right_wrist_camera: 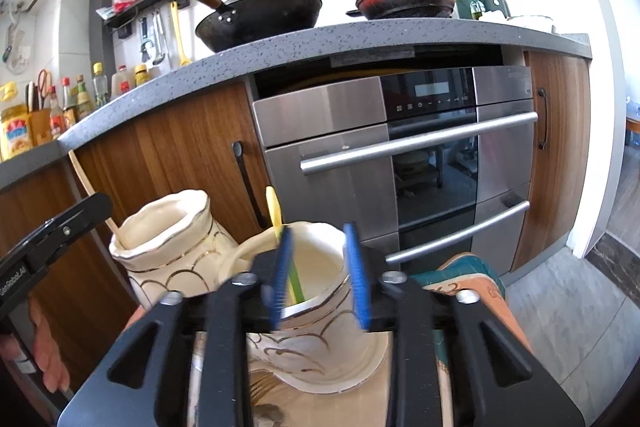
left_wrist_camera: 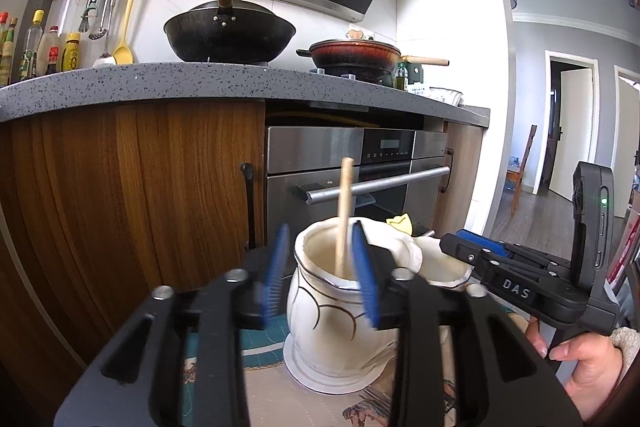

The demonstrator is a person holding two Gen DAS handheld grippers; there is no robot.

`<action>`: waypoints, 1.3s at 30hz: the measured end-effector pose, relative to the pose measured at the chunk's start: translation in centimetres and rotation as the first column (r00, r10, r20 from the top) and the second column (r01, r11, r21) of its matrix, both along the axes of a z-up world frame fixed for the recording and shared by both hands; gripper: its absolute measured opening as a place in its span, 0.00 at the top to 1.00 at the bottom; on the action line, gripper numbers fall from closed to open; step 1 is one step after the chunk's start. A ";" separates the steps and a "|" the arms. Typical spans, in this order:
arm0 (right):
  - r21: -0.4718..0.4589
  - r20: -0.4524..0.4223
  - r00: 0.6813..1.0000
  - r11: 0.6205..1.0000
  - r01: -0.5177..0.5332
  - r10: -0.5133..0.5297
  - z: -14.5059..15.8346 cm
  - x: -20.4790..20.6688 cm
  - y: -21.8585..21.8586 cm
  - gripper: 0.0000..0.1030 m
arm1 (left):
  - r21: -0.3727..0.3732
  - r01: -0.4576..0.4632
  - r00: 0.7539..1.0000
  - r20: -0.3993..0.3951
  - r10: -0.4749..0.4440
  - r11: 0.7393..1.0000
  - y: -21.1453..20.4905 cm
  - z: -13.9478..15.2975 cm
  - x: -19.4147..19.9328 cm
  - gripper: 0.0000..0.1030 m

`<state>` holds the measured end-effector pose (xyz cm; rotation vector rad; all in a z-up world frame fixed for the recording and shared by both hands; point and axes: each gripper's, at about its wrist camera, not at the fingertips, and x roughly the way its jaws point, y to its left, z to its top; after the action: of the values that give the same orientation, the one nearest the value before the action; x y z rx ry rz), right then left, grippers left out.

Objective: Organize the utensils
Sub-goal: 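Open both tools to release the chopstick and the yellow spoon, then move both tools back down toward the loose utensils on the cloth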

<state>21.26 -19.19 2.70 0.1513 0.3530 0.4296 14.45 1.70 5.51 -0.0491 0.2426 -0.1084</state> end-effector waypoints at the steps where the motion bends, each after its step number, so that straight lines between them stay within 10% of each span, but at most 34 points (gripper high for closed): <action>1: 0.004 -0.001 1.000 1.000 0.001 -0.001 0.1 -0.2 -0.1 0.59 | -0.005 -0.004 1.000 0.004 0.004 1.000 0.1 0.1 -0.1 0.53; 10: 0.021 0.032 0.999 1.000 -0.007 0.006 1.2 -3.7 -0.8 0.10 | -0.021 -0.065 0.998 -0.008 0.065 0.998 1.1 -0.5 -2.5 0.12; 25: -0.022 -0.093 0.995 0.999 0.025 -0.027 -1.8 -7.1 -1.7 0.05 | 0.012 -0.107 0.975 -0.193 0.107 0.994 1.9 -4.9 -5.9 0.05; 39: -0.078 -0.167 0.986 0.997 0.001 -0.014 -4.1 -8.0 -1.3 0.05 | 0.032 -0.069 0.898 -0.434 0.076 0.997 1.0 -8.8 -7.4 0.06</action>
<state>13.28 -20.53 -1.37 0.1131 0.5338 0.3963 7.02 2.73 -3.27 -0.0666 0.6906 -0.0186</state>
